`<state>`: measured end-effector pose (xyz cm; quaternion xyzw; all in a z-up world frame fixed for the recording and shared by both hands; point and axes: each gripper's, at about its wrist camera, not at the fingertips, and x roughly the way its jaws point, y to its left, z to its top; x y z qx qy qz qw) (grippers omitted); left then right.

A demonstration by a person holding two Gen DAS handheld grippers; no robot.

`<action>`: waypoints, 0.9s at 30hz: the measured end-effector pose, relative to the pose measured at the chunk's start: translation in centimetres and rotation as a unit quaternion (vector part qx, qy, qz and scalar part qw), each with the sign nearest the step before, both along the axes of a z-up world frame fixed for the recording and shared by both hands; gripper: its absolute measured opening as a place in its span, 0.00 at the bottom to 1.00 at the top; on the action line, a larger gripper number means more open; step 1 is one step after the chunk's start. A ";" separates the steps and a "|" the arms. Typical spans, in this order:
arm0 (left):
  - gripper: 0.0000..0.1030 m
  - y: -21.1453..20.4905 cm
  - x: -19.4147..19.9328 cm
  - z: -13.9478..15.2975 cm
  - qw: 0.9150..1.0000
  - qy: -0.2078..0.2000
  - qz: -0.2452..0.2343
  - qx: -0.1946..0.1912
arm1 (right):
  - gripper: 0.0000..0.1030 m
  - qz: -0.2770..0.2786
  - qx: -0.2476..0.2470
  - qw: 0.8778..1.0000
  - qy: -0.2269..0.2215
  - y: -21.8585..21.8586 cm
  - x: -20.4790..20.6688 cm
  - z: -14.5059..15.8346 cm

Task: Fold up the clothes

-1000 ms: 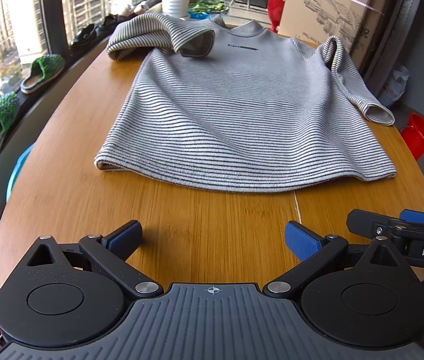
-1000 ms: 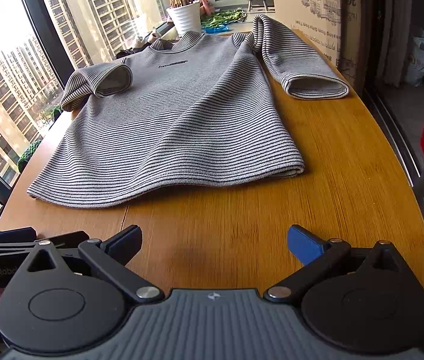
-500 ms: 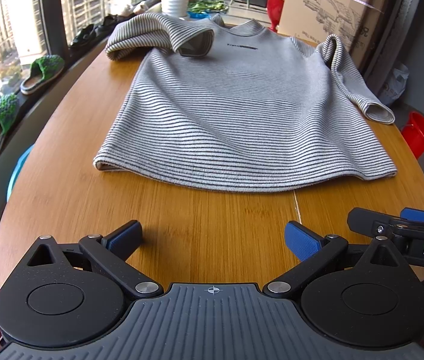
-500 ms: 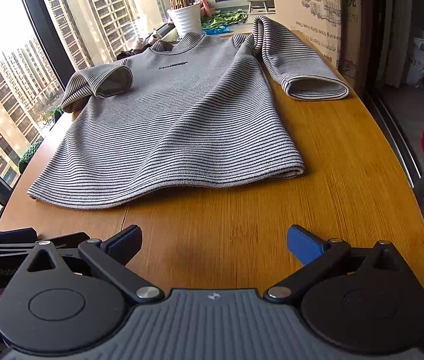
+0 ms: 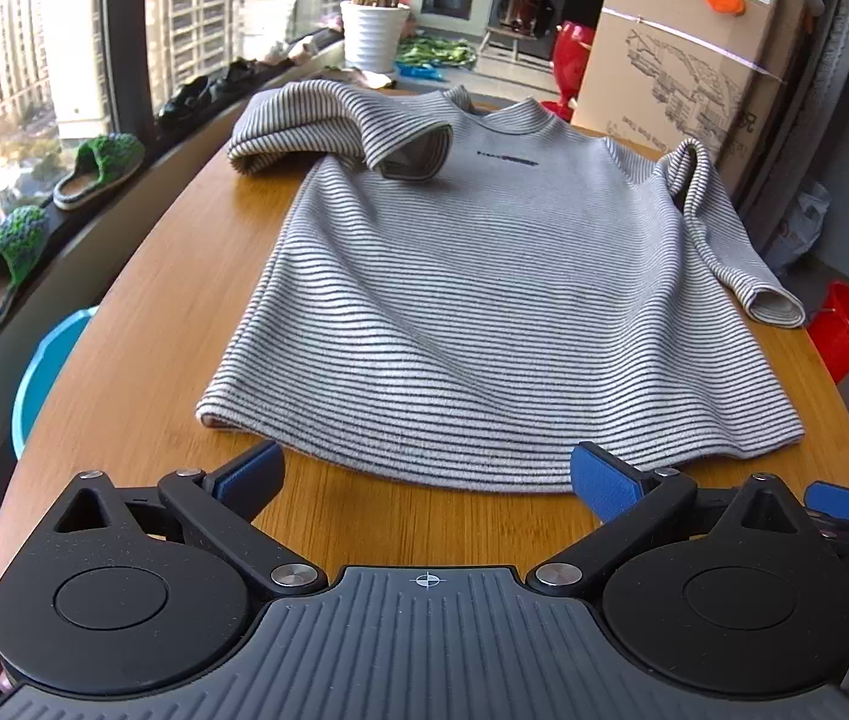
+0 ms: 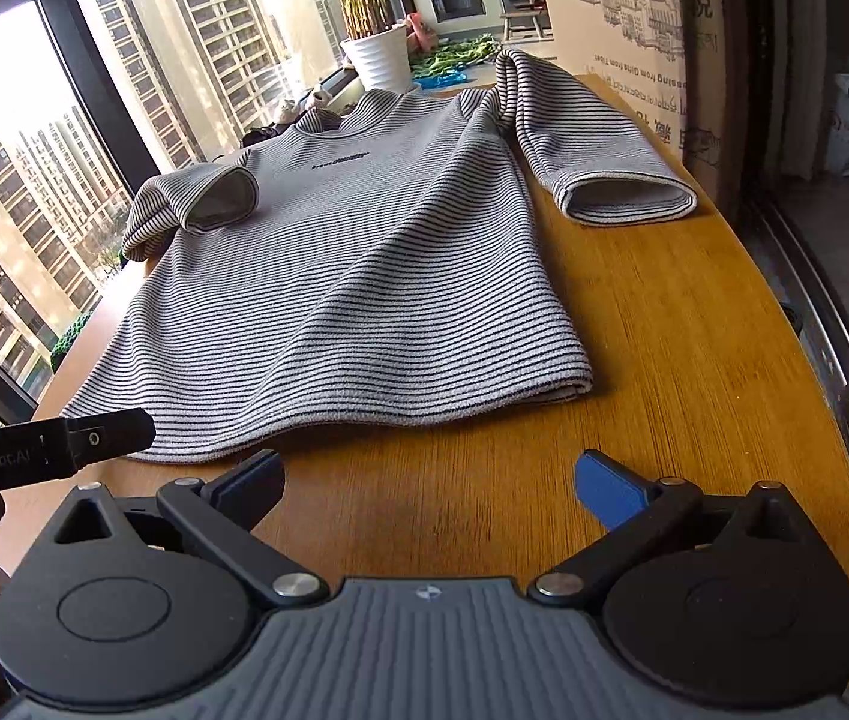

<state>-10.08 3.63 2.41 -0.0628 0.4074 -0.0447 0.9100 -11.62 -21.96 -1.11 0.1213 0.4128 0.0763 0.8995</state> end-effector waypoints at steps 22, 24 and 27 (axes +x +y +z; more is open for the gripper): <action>1.00 1.5 13.0 -0.3 0.999 -0.018 0.005 -0.034 | 1.00 -0.024 0.076 0.995 -0.051 0.7 14.9 0.4; 1.00 1.6 13.8 -0.1 0.999 -0.025 -0.001 -0.031 | 1.00 -0.037 0.097 0.994 -0.038 0.3 15.5 -0.7; 1.00 1.7 15.0 -0.7 0.999 -0.024 -0.015 -0.024 | 1.00 -0.039 0.094 0.994 -0.046 0.3 15.6 -1.1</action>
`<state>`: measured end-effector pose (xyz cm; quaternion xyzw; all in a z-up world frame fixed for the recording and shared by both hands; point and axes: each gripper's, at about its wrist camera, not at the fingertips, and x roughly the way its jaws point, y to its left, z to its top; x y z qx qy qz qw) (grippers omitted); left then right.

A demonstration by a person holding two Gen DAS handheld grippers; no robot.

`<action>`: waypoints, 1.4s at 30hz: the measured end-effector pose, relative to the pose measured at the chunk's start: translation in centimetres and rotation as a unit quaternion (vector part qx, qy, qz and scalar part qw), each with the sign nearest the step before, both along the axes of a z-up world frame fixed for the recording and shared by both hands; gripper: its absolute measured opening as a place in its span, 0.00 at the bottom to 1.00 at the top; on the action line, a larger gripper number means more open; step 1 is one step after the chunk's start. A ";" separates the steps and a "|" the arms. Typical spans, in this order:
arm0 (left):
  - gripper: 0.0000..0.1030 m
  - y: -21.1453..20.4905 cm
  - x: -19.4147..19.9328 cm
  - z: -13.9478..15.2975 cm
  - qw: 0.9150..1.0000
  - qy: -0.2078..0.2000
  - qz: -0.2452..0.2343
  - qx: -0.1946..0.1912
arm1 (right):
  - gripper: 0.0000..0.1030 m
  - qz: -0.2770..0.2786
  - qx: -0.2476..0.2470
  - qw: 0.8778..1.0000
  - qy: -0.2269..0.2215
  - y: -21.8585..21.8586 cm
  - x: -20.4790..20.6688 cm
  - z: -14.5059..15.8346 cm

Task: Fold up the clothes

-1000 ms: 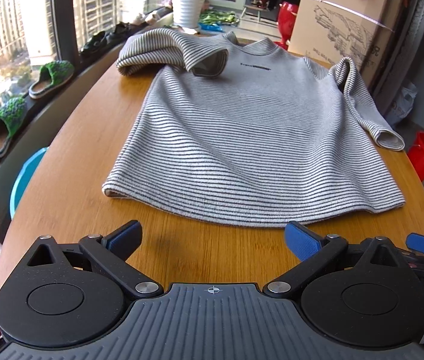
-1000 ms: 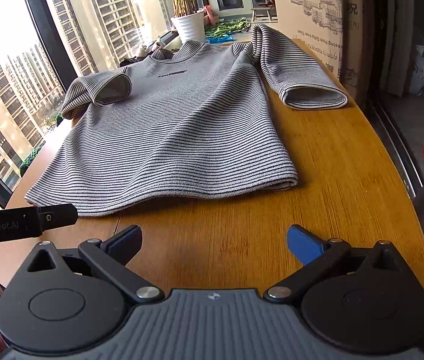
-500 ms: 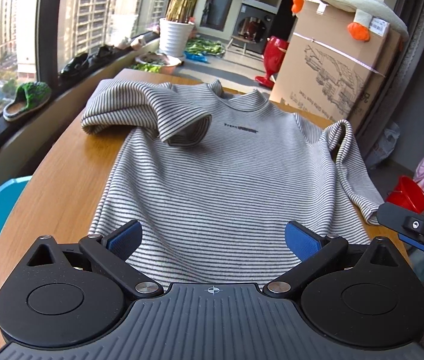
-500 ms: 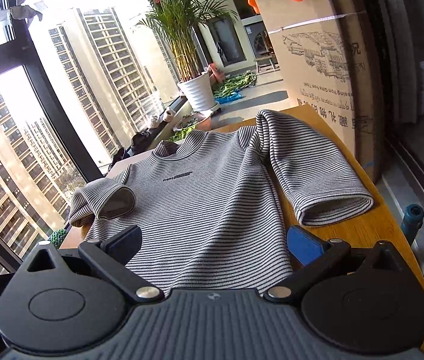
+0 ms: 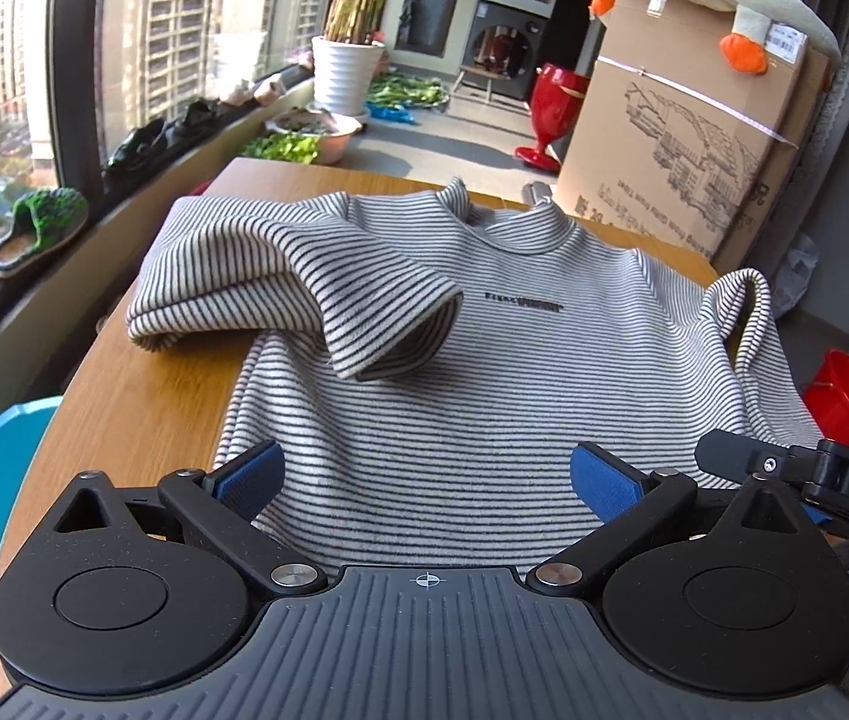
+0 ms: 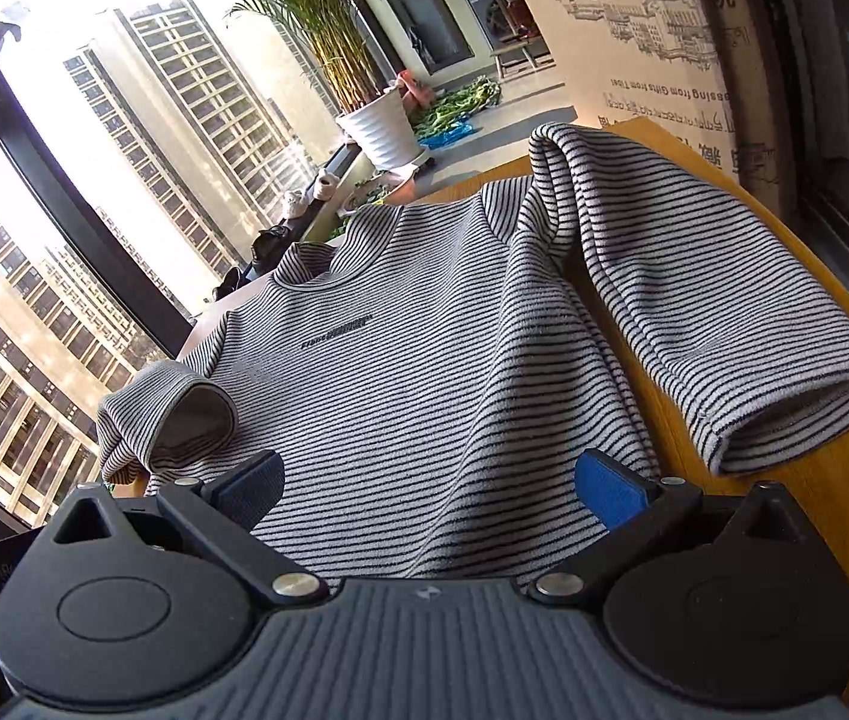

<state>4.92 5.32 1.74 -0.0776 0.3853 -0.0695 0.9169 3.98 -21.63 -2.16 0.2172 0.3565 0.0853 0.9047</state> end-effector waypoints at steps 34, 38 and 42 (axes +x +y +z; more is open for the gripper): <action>1.00 -2.9 -7.7 0.7 0.979 -0.075 -0.167 -0.084 | 0.89 -0.073 0.015 0.995 -0.063 -10.6 -9.6 4.3; 1.00 -3.2 -7.0 -0.8 0.968 -0.093 -0.197 -0.122 | 0.55 -0.159 0.065 0.985 -0.022 -14.9 -10.8 3.5; 1.00 -2.4 -3.9 -1.2 0.980 -0.054 -0.149 -0.119 | 0.55 -0.162 0.050 0.985 -0.003 -13.8 -9.0 2.6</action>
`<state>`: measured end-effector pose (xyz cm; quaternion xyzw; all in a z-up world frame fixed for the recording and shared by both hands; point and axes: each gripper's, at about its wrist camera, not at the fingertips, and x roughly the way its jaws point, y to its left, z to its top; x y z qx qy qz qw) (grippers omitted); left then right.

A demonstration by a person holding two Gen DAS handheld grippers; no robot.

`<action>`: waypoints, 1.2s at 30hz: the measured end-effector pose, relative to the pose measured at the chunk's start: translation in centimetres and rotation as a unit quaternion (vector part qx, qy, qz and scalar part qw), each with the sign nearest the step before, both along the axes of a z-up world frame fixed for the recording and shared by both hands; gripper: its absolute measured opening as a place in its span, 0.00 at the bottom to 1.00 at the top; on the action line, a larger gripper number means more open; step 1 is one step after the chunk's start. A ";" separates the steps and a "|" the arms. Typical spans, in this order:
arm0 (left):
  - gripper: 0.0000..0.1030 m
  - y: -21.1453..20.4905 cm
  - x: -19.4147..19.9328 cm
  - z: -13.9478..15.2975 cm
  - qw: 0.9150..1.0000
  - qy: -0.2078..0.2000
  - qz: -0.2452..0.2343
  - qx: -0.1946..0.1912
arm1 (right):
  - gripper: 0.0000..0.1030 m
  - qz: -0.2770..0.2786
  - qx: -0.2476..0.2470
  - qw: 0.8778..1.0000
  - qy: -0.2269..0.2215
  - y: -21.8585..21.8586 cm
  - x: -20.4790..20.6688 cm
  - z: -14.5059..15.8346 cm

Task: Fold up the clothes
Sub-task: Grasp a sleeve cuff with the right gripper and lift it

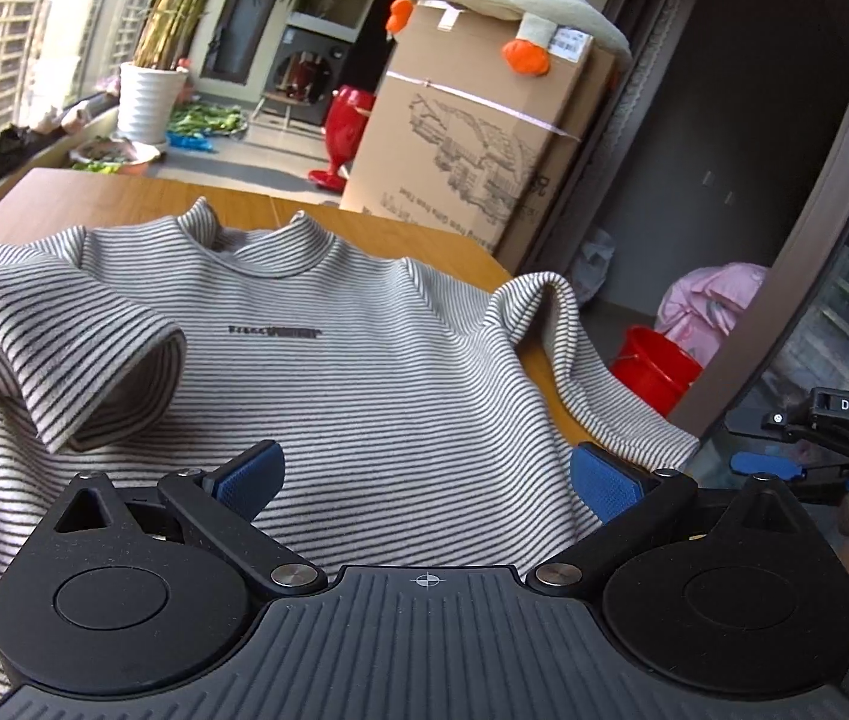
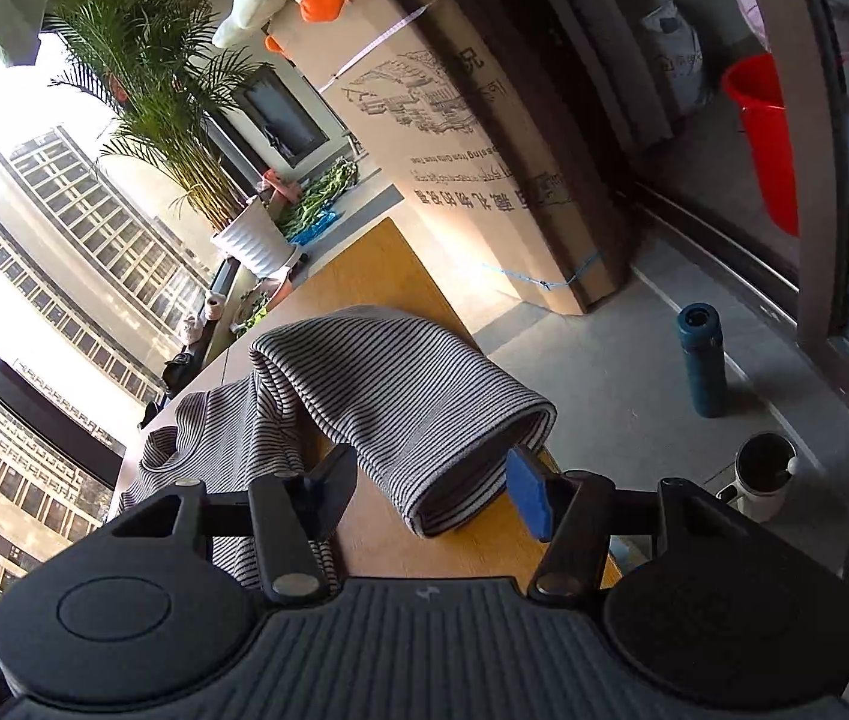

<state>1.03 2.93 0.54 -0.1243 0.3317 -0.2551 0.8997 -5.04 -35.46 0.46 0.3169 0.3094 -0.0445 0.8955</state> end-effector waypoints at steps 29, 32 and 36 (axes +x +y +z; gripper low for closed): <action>1.00 -1.2 -0.2 -1.3 1.000 0.005 0.005 0.018 | 0.48 -0.035 0.001 0.999 -0.012 0.8 -1.0 1.2; 1.00 -1.7 -0.7 -1.6 0.999 0.002 0.005 0.035 | 0.48 -0.069 0.041 0.997 0.009 -0.9 -1.0 0.0; 1.00 -1.4 -0.9 -1.9 1.000 0.004 0.005 0.024 | 0.48 -0.070 0.032 0.996 0.039 -0.1 1.4 -1.9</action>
